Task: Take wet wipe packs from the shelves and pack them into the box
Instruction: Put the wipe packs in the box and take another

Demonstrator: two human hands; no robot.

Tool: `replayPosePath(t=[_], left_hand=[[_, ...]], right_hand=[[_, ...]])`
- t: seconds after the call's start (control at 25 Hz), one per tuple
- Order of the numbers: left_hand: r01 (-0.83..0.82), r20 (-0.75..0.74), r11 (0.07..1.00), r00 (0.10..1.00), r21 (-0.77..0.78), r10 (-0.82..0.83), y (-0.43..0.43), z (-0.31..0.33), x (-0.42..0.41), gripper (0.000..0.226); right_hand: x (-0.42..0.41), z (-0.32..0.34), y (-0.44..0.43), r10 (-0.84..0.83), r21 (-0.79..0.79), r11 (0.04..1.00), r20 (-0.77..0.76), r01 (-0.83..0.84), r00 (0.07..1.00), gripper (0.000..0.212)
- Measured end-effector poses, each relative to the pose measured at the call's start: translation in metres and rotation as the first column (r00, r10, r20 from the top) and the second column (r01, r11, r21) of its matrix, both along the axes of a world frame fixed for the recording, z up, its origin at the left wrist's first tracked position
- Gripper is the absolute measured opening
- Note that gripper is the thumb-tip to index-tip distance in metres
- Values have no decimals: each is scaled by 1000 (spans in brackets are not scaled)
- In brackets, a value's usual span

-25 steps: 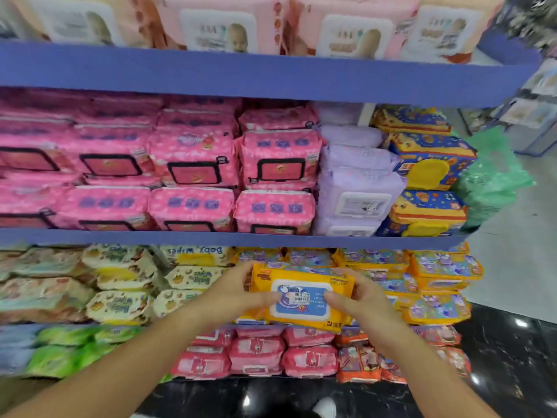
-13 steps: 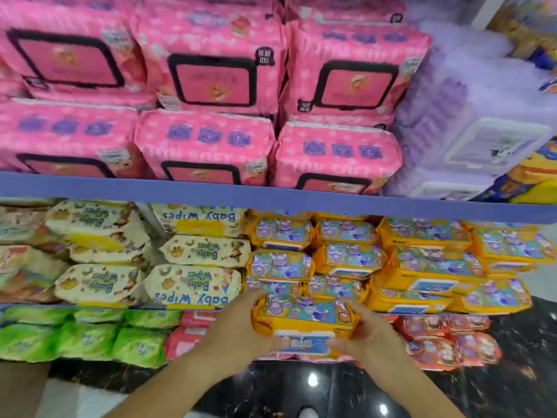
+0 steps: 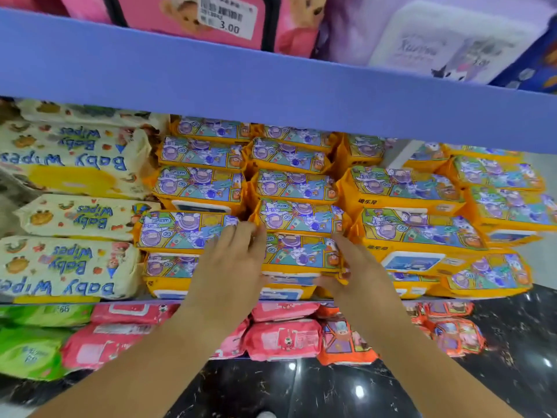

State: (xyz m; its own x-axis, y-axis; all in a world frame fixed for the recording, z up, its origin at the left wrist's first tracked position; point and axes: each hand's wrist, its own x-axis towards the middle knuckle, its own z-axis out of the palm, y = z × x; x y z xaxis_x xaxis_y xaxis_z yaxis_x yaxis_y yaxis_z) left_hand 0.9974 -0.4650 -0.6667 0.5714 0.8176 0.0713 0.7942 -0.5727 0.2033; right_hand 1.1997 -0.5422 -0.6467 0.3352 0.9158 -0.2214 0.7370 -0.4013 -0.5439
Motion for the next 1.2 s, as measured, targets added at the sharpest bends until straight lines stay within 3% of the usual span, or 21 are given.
replayPosePath(t=[0.08,0.2,0.36,0.52,0.68,0.76,0.84,0.96,1.2], left_hand=[[5,-100,998,995,65,1,-1,-4,3,87],[-47,-150,999,988,-6,45,-6,5,7,89],[-75,78,953,992,-294,102,-22,27,-3,70],[-102,237,820,931,-563,279,-42,52,-18,68],[-142,324,644,771,-752,548,-71,92,-28,27],[-139,294,537,711,-832,639,-86,114,-41,38],[-173,254,489,682,-855,686,-96,128,-63,55],[-219,218,443,634,-869,742,-104,152,-120,57],[-317,240,480,570,-818,785,-114,220,-301,56]], right_hand=[[-1,-3,-3,40,-52,998,38,-38,998,75],[-2,1,-5,66,-56,996,28,-64,997,74],[-8,13,-19,41,-9,999,29,-41,999,65],[-24,41,-31,-21,18,1000,-13,21,1000,51],[-44,79,-48,-97,-26,995,-78,95,992,46],[-55,97,-59,-131,-66,990,-143,123,981,46],[-69,110,-68,-118,-78,991,-167,106,979,50],[-111,137,-75,-73,-104,993,-174,56,982,56],[-271,200,-42,202,-54,975,-206,-217,957,58]])
